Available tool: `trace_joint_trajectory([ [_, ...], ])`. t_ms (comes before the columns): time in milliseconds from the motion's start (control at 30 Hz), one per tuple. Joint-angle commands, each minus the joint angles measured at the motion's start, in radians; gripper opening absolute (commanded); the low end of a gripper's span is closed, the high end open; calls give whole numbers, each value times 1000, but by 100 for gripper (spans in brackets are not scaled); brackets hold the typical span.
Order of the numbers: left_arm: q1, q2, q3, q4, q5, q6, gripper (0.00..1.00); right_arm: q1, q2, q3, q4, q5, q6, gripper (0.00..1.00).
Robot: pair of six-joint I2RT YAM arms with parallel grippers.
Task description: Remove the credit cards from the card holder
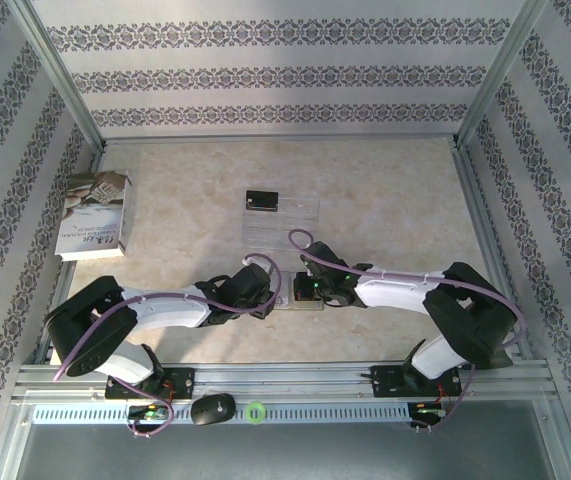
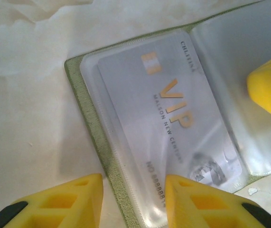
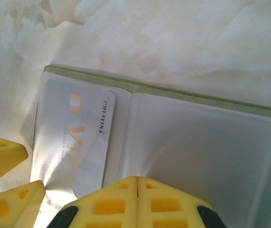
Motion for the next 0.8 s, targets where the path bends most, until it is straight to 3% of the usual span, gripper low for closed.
trace_joint_trajectory([
  [0,16,-9,-17,-4,7,-8,39,-1,-56,-20,14,-3,-46,9],
  [300,20,-1,-26,3,17,-8,38,-15,15,1,144,-204,35,11],
  [767,22,7,-30,18,25,-13,38,-52,89,-24,180,-223,86,11],
])
